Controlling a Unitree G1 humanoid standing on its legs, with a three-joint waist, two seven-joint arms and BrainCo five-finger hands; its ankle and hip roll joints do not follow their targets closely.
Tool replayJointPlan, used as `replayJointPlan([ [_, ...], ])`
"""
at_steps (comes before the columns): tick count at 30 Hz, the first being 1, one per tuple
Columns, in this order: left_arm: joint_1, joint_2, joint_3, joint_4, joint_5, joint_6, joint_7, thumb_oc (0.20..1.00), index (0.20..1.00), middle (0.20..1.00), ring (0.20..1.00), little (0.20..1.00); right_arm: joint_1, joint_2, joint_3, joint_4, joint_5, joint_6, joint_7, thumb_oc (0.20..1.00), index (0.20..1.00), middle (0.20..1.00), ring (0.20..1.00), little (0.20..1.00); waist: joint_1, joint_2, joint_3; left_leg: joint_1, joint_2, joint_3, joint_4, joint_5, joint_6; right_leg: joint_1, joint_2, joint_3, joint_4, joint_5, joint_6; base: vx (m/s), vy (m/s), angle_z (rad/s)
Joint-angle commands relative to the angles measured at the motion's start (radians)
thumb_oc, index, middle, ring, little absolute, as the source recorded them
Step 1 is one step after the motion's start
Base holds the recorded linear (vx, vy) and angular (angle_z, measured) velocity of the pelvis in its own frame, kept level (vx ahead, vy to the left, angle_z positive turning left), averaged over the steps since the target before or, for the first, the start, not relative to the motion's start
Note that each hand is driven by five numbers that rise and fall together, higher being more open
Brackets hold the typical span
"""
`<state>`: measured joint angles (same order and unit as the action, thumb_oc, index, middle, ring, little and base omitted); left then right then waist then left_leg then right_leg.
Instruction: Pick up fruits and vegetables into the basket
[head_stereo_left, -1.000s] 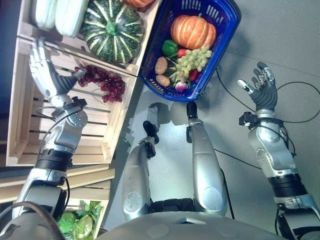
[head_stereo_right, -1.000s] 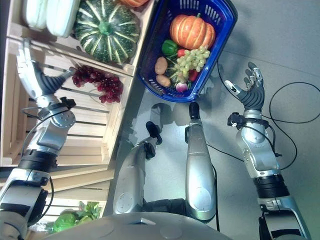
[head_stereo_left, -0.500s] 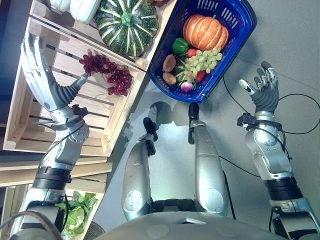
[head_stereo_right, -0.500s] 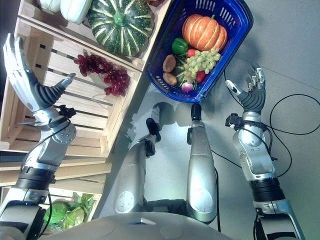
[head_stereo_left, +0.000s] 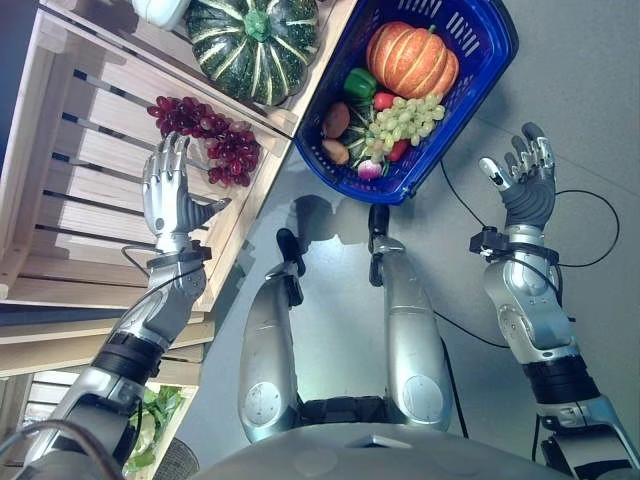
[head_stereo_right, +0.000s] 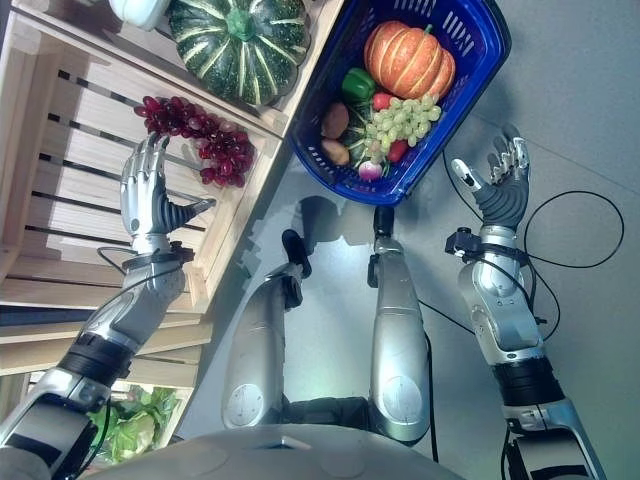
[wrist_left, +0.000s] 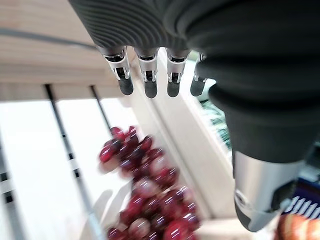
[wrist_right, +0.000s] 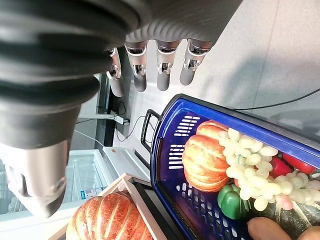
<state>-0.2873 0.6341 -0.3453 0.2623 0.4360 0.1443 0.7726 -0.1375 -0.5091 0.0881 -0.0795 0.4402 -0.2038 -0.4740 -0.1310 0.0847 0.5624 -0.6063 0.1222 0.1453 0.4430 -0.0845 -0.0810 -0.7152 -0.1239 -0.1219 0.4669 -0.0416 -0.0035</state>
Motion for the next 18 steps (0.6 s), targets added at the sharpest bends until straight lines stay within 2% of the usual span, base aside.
replayJointPlan([
  [1,0.002,0.063,-0.004,0.026,-0.023,0.029,0.014,1.000,1.000,1.000,1.000,1.000,-0.012,-0.014,-0.004,-0.050,0.023,-0.054,0.009,1.000,1.000,1.000,1.000,1.000,-0.014,-0.032,-0.042,-0.041,-0.056,0.088,-0.056,0.084,0.054,-0.007,0.062,0.008,0.050,-0.023,0.052,0.01,0.073,-0.05],
  [4,-0.033,0.066,-0.005,0.083,-0.032,0.047,0.013,1.000,1.000,1.000,1.000,1.000,-0.022,-0.019,-0.004,-0.043,0.025,-0.050,0.022,1.000,1.000,1.000,1.000,1.000,-0.025,-0.031,-0.042,-0.049,-0.053,0.095,-0.051,0.087,0.051,-0.019,0.063,0.017,0.053,-0.022,0.050,0.03,0.078,-0.12],
  [5,-0.052,0.070,-0.004,0.115,-0.034,0.055,0.021,1.000,1.000,1.000,1.000,1.000,-0.025,-0.024,-0.004,-0.039,0.025,-0.045,0.025,1.000,1.000,1.000,1.000,1.000,-0.032,-0.027,-0.042,-0.036,-0.054,0.088,-0.047,0.064,0.040,-0.012,0.066,0.030,0.061,-0.045,0.056,0.08,0.125,-0.12],
  [9,-0.083,0.083,0.008,0.168,-0.020,0.090,0.031,1.000,1.000,1.000,1.000,1.000,-0.035,-0.040,-0.016,-0.036,0.028,-0.028,0.035,1.000,1.000,1.000,1.000,1.000,-0.046,-0.017,-0.042,-0.039,-0.054,0.098,-0.046,0.067,0.033,-0.026,0.067,0.043,0.065,-0.049,0.050,0.01,0.085,-0.07],
  [10,-0.088,0.083,0.011,0.172,-0.020,0.092,0.034,1.000,1.000,1.000,1.000,1.000,-0.038,-0.042,-0.018,-0.038,0.027,-0.028,0.036,1.000,1.000,1.000,1.000,1.000,-0.047,-0.017,-0.042,-0.055,-0.051,0.111,-0.051,0.091,0.042,-0.043,0.065,0.038,0.058,-0.025,0.042,0.02,0.066,-0.07],
  [11,-0.091,0.080,0.009,0.186,-0.024,0.101,0.042,1.000,1.000,1.000,1.000,1.000,-0.034,-0.045,-0.017,-0.034,0.026,-0.028,0.039,1.000,1.000,1.000,1.000,1.000,-0.052,-0.015,-0.042,-0.040,-0.053,0.102,-0.042,0.064,0.032,-0.030,0.065,0.047,0.070,-0.054,0.049,0.01,0.056,-0.11],
  [18,-0.138,0.089,0.051,0.245,-0.015,0.108,0.075,1.000,1.000,1.000,1.000,1.000,-0.041,-0.066,-0.024,-0.021,0.022,-0.020,0.053,1.000,1.000,1.000,1.000,1.000,-0.069,-0.001,-0.042,-0.053,-0.053,0.113,-0.036,0.064,0.024,-0.061,0.064,0.064,0.086,-0.063,0.041,0.02,0.062,-0.05],
])
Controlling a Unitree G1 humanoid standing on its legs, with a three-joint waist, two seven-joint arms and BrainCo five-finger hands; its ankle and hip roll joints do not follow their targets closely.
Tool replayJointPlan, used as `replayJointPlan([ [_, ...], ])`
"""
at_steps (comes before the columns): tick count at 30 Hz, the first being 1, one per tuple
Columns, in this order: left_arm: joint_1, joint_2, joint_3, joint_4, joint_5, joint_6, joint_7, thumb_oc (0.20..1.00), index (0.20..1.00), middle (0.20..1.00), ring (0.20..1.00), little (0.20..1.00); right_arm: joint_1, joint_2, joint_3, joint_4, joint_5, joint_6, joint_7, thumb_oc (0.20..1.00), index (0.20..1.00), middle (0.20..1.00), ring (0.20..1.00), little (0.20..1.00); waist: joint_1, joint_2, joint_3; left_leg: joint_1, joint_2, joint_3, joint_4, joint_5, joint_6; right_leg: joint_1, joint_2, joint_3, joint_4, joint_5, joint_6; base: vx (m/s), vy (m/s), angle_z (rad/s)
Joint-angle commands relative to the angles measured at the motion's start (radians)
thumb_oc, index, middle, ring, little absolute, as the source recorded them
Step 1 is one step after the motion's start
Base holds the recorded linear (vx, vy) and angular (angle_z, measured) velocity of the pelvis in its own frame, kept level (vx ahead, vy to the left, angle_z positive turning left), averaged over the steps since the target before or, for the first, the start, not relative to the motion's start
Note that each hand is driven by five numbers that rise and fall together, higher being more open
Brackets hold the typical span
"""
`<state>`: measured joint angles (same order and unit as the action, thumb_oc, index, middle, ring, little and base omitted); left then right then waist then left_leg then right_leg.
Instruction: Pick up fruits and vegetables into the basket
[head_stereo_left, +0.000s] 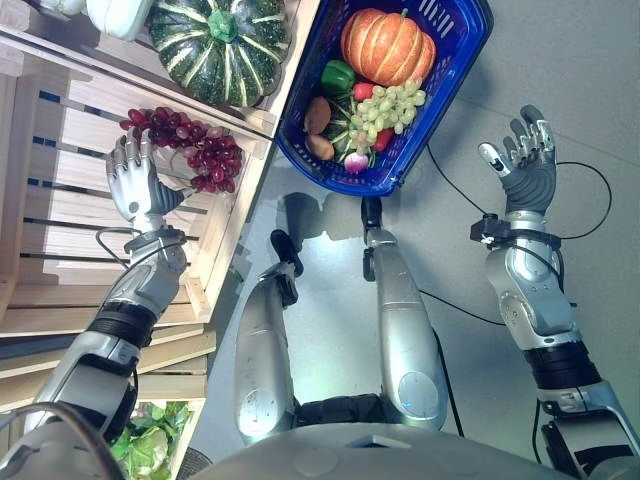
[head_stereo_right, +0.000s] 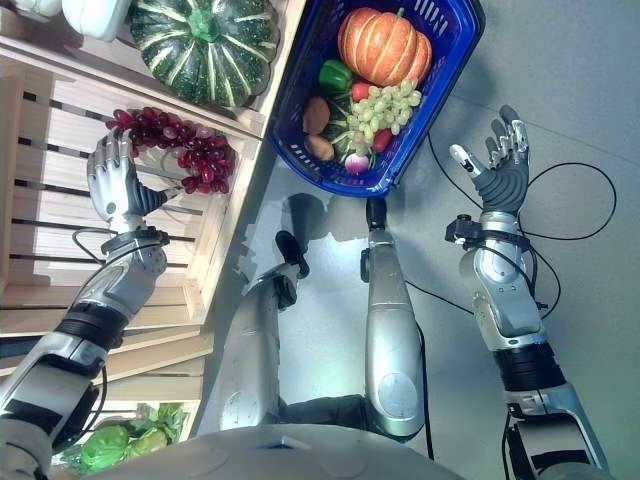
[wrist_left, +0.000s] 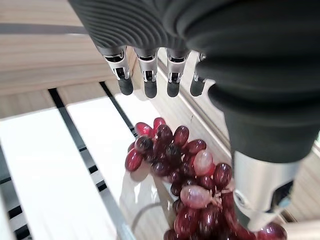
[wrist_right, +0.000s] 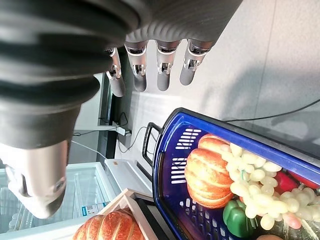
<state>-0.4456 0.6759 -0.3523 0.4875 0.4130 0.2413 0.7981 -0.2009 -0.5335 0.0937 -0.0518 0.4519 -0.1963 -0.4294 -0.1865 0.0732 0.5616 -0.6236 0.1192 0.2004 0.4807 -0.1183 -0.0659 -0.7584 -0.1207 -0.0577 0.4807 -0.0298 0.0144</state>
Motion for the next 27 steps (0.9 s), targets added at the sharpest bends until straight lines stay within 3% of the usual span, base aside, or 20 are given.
replayJointPlan([
  [1,0.017,0.043,0.063,0.021,0.007,0.009,0.056,1.000,1.000,1.000,1.000,1.000,0.023,-0.041,-0.028,-0.046,0.010,-0.029,0.009,1.000,1.000,1.000,1.000,1.000,-0.015,0.013,-0.042,-0.036,-0.051,0.058,-0.073,0.098,0.009,-0.021,0.061,0.002,0.074,-0.077,0.021,0.01,0.045,-0.11],
  [9,0.004,0.025,0.081,-0.007,0.022,-0.005,0.053,1.000,1.000,1.000,1.000,1.000,0.015,-0.035,-0.022,-0.051,-0.009,-0.023,-0.001,1.000,1.000,1.000,1.000,1.000,-0.016,0.026,-0.042,-0.040,-0.057,0.055,-0.072,0.099,0.005,-0.028,0.058,0.005,0.077,-0.082,0.016,-0.01,0.012,-0.03],
  [10,0.001,0.022,0.084,-0.011,0.027,-0.005,0.056,1.000,1.000,1.000,1.000,1.000,0.007,-0.034,-0.021,-0.053,-0.011,-0.021,-0.003,1.000,1.000,1.000,1.000,1.000,-0.015,0.026,-0.042,-0.059,-0.054,0.068,-0.080,0.126,0.015,-0.047,0.058,-0.001,0.067,-0.053,0.008,-0.07,-0.002,0.05],
  [13,0.007,0.017,0.082,-0.018,0.042,-0.004,0.053,1.000,1.000,1.000,1.000,1.000,0.009,-0.030,-0.020,-0.054,-0.016,-0.019,-0.005,1.000,1.000,1.000,1.000,1.000,-0.014,0.027,-0.042,-0.042,-0.057,0.056,-0.073,0.099,0.005,-0.029,0.059,0.004,0.075,-0.082,0.015,0.05,0.004,0.03],
  [27,-0.085,0.021,0.013,0.147,0.028,0.123,-0.057,1.000,1.000,1.000,1.000,1.000,-0.041,-0.027,-0.002,-0.036,0.013,0.003,0.002,1.000,1.000,1.000,1.000,1.000,-0.033,0.010,-0.042,-0.078,-0.043,0.060,-0.056,0.102,0.004,-0.065,0.076,0.013,0.093,-0.078,0.015,0.00,0.000,0.00],
])
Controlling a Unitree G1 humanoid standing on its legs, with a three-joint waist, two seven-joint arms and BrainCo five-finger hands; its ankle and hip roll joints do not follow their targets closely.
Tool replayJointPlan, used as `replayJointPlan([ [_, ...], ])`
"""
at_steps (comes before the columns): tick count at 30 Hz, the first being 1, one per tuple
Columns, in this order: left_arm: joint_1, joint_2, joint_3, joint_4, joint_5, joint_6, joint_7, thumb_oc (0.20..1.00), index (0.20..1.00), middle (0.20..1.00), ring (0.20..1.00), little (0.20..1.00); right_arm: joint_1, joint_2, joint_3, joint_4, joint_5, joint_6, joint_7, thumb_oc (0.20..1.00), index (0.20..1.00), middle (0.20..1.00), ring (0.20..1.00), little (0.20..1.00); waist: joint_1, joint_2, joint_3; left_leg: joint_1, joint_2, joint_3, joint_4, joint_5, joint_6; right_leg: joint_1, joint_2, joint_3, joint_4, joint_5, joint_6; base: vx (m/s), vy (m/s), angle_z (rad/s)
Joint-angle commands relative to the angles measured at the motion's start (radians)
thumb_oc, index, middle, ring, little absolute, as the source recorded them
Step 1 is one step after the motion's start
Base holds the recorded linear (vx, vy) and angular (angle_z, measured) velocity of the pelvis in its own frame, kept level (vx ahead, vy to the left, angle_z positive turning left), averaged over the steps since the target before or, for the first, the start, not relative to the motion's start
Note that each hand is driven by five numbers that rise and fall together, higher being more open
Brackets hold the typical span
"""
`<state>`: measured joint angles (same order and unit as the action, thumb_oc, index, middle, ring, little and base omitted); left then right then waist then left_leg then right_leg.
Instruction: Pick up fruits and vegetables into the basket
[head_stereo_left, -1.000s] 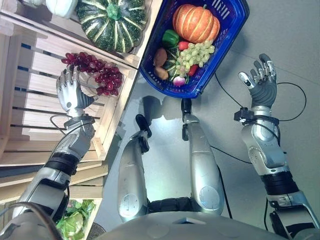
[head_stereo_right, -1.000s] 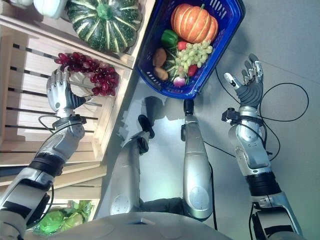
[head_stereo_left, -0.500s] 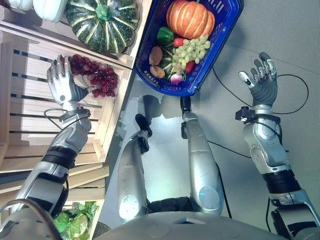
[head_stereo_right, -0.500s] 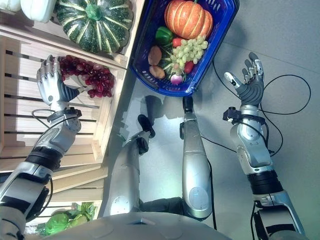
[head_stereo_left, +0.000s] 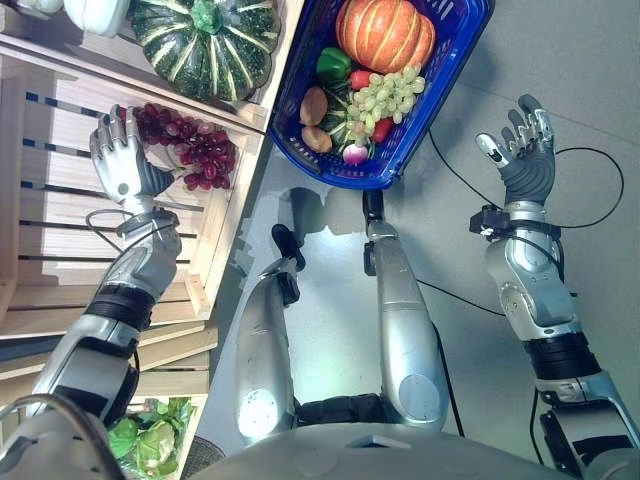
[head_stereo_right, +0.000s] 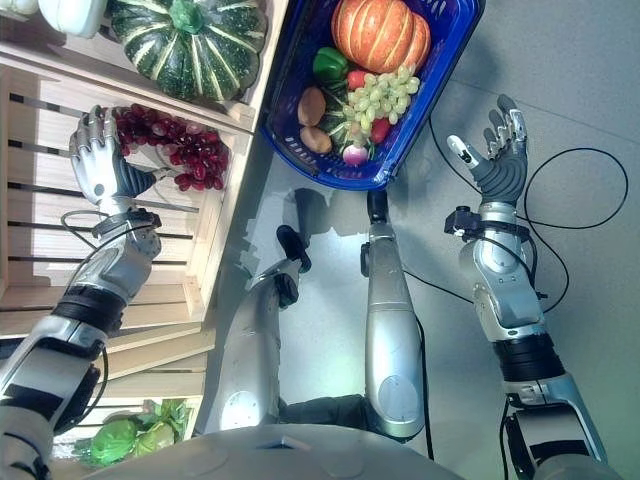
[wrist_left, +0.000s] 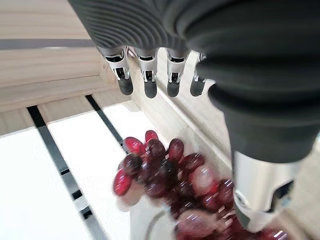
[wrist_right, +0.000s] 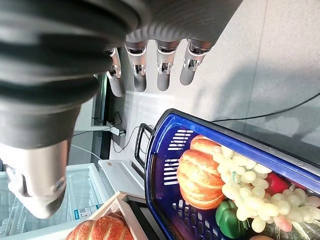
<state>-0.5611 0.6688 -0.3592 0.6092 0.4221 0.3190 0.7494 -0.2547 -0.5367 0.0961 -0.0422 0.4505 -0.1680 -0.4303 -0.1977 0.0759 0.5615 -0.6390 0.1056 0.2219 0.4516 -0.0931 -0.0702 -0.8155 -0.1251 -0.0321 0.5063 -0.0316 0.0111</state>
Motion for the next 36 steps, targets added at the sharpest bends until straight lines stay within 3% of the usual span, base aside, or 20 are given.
replayJointPlan([
  [1,0.027,0.027,0.018,0.036,0.015,0.050,-0.008,1.000,1.000,1.000,1.000,1.000,0.011,-0.024,-0.004,-0.043,0.013,-0.025,0.004,1.000,1.000,1.000,1.000,1.000,-0.023,0.006,-0.042,-0.064,-0.029,0.039,-0.026,0.077,0.008,-0.009,0.081,-0.012,0.068,-0.076,0.019,0.00,0.000,0.00],
  [10,-0.023,0.033,0.042,0.164,-0.014,0.047,0.012,1.000,1.000,1.000,1.000,1.000,-0.002,-0.032,-0.012,-0.017,0.030,-0.040,0.016,1.000,1.000,1.000,1.000,1.000,-0.035,-0.002,-0.042,-0.095,-0.021,0.040,-0.013,0.075,0.007,-0.040,0.083,-0.006,0.076,-0.074,0.018,0.00,0.006,-0.03],
  [26,-0.063,0.030,0.055,0.153,0.004,0.049,0.100,1.000,1.000,1.000,1.000,1.000,-0.001,-0.022,0.002,-0.017,0.031,-0.058,-0.008,1.000,1.000,1.000,1.000,1.000,-0.035,-0.011,-0.042,-0.149,-0.017,0.031,0.014,0.064,0.007,-0.086,0.085,-0.002,0.091,-0.073,0.018,0.00,0.002,-0.01],
  [36,-0.107,0.040,0.039,0.164,0.001,0.090,0.053,1.000,1.000,1.000,1.000,1.000,-0.008,-0.017,0.000,-0.018,0.036,-0.063,-0.008,1.000,1.000,1.000,1.000,1.000,-0.039,-0.016,-0.042,-0.179,-0.014,0.028,0.034,0.056,0.008,-0.111,0.086,-0.002,0.104,-0.073,0.020,0.00,0.000,0.00],
])
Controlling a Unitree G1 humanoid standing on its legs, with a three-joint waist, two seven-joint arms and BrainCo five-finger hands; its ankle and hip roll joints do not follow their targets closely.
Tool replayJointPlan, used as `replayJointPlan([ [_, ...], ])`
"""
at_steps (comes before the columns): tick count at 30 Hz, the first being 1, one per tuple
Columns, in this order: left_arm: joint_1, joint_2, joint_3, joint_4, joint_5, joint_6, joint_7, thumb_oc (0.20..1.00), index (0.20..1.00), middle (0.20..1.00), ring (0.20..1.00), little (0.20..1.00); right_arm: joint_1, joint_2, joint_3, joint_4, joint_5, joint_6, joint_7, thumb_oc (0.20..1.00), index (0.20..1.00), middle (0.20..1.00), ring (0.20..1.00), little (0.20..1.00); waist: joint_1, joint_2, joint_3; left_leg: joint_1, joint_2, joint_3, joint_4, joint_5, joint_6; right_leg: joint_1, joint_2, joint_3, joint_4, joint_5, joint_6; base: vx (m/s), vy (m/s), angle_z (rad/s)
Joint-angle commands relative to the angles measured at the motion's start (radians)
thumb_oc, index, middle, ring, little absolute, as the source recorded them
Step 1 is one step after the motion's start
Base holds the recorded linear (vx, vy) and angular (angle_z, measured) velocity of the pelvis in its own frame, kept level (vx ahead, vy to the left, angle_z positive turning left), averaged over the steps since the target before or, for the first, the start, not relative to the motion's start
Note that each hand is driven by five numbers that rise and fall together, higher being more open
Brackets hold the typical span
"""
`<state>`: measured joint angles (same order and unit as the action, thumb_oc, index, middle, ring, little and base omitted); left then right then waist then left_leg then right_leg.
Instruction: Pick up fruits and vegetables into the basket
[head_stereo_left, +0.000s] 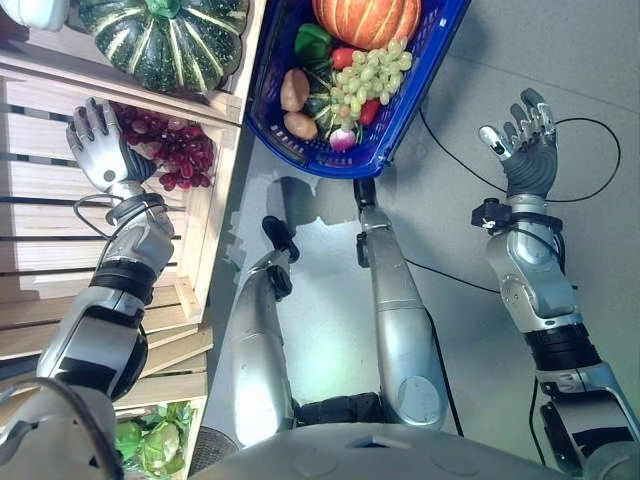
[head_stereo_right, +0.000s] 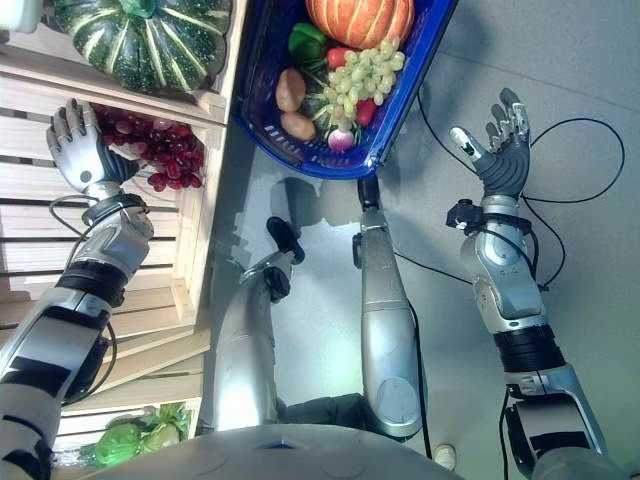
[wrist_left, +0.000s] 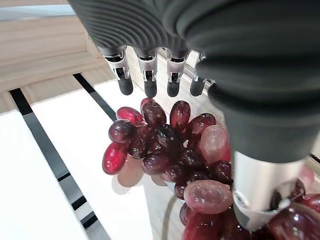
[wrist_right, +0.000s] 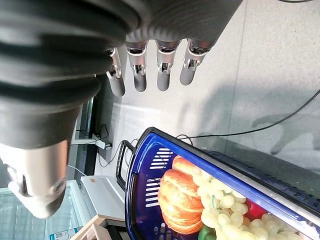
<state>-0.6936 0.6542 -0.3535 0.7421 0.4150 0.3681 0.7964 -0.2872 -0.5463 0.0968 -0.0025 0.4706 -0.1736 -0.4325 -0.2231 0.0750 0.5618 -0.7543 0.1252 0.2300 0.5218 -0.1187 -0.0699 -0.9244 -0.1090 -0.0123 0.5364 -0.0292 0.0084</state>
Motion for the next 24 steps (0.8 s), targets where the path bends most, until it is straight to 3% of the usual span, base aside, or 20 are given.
replayJointPlan([
  [1,0.017,0.055,0.029,0.043,-0.002,0.049,-0.001,1.000,1.000,1.000,1.000,1.000,0.023,-0.010,-0.002,-0.058,0.016,-0.058,-0.005,1.000,1.000,1.000,1.000,1.000,-0.016,-0.017,-0.042,-0.069,-0.033,0.020,-0.034,0.081,0.008,-0.008,0.071,-0.021,0.078,-0.076,0.023,0.00,0.000,0.00],
  [13,-0.040,0.085,0.006,0.129,-0.058,0.113,-0.071,1.000,1.000,1.000,1.000,1.000,0.007,-0.025,-0.018,-0.033,0.065,-0.069,-0.001,1.000,1.000,1.000,1.000,1.000,-0.024,-0.028,-0.042,-0.127,-0.027,0.015,-0.002,0.073,0.010,-0.060,0.075,-0.018,0.105,-0.076,0.024,0.00,0.010,0.00],
  [19,-0.059,0.097,0.013,0.177,-0.150,0.110,-0.088,1.000,1.000,1.000,1.000,1.000,-0.002,-0.030,-0.021,-0.021,0.080,-0.071,0.001,1.000,1.000,1.000,1.000,1.000,-0.025,-0.030,-0.042,-0.150,-0.027,0.011,0.008,0.071,0.011,-0.080,0.077,-0.017,0.115,-0.078,0.022,0.00,0.000,0.00],
  [24,-0.074,0.114,0.013,0.196,-0.133,0.122,-0.100,1.000,1.000,1.000,1.000,1.000,-0.006,-0.043,-0.027,-0.016,0.097,-0.071,0.006,1.000,1.000,1.000,1.000,1.000,-0.025,-0.033,-0.042,-0.164,-0.029,0.003,0.014,0.071,0.012,-0.092,0.080,-0.015,0.123,-0.079,0.022,0.00,0.000,0.00],
])
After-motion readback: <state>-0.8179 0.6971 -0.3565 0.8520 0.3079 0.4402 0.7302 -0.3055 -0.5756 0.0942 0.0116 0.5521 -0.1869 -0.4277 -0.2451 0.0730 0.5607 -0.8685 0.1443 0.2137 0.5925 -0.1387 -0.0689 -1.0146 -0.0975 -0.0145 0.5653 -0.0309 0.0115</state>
